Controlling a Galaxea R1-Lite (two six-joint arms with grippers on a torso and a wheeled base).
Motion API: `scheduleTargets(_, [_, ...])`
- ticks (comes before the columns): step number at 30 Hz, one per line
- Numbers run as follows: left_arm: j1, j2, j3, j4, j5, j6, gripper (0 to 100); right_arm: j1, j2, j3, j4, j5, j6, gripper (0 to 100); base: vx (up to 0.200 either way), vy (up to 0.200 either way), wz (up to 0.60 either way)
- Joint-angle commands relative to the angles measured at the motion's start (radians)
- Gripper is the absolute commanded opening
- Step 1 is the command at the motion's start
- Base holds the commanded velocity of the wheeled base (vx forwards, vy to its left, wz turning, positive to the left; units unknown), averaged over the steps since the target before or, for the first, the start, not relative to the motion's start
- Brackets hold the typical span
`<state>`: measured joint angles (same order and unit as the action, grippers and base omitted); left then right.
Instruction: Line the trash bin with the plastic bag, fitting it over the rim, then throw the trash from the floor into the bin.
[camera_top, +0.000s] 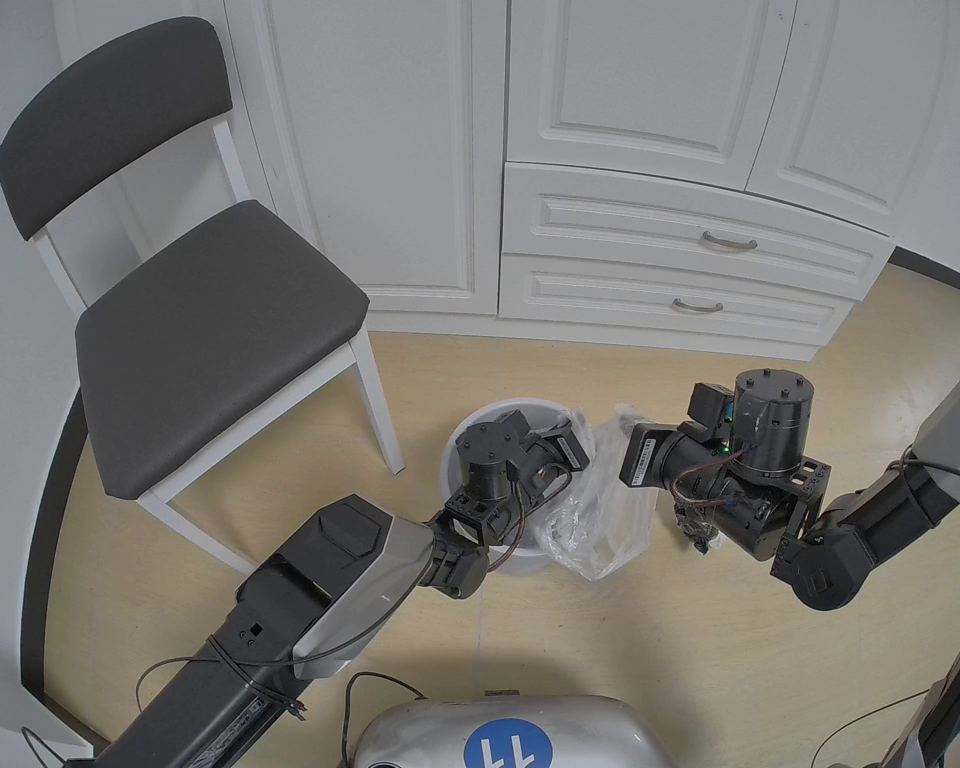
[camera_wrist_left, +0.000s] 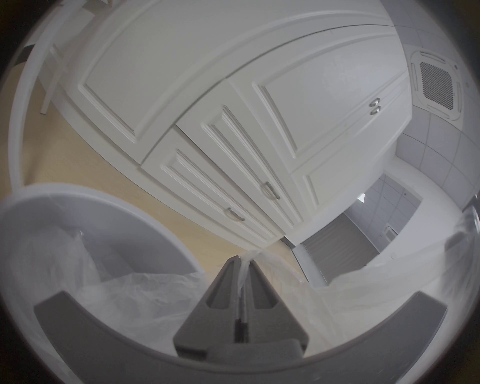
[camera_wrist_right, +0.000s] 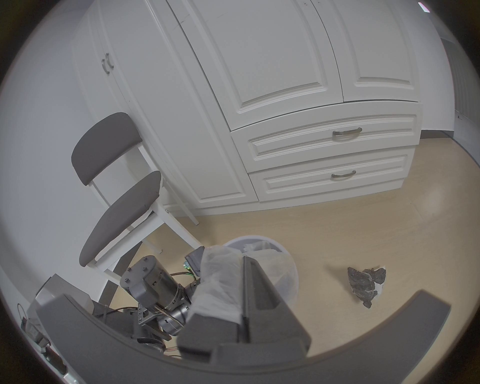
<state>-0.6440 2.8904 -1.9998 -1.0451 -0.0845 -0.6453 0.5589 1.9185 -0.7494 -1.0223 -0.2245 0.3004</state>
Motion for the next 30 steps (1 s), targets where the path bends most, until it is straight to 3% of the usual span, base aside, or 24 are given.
scheduleTargets(1, [0.029,-0.019,0.000,-0.001,0.031,0.000,0,0.009,0.039,-0.007,-0.018,0.001,0.005,0,0.000,0.000,0.00])
scheduleTargets(8, [0.066,-0.171,0.239,-0.084,0.035,0.003,0,0.010,0.172,-0.077,-0.110,0.001,0.083,0,0.000,0.000,0.00])
scheduleTargets(11, [0.073,-0.277,0.489,-0.227,0.026,0.013,0,0.016,0.223,-0.122,-0.166,0.010,0.157,0,0.000,0.000,0.00])
scheduleTargets(15, [0.072,-0.338,0.624,-0.279,0.028,0.021,0,0.018,0.249,-0.150,-0.174,0.010,0.206,0,0.000,0.000,0.00])
scheduleTargets(17, [0.075,-0.402,0.774,-0.340,0.029,0.052,0,0.021,0.269,-0.174,-0.173,0.011,0.241,0,0.000,0.000,0.00])
scheduleTargets(21, [0.106,-0.450,0.891,-0.443,0.028,0.062,0,0.050,0.280,-0.191,-0.174,0.011,0.276,0,0.000,0.000,0.00])
scheduleTargets(30, [0.165,-0.520,1.044,-0.484,0.028,0.064,0,0.084,0.346,-0.288,-0.157,0.011,0.332,0,0.000,0.000,0.00])
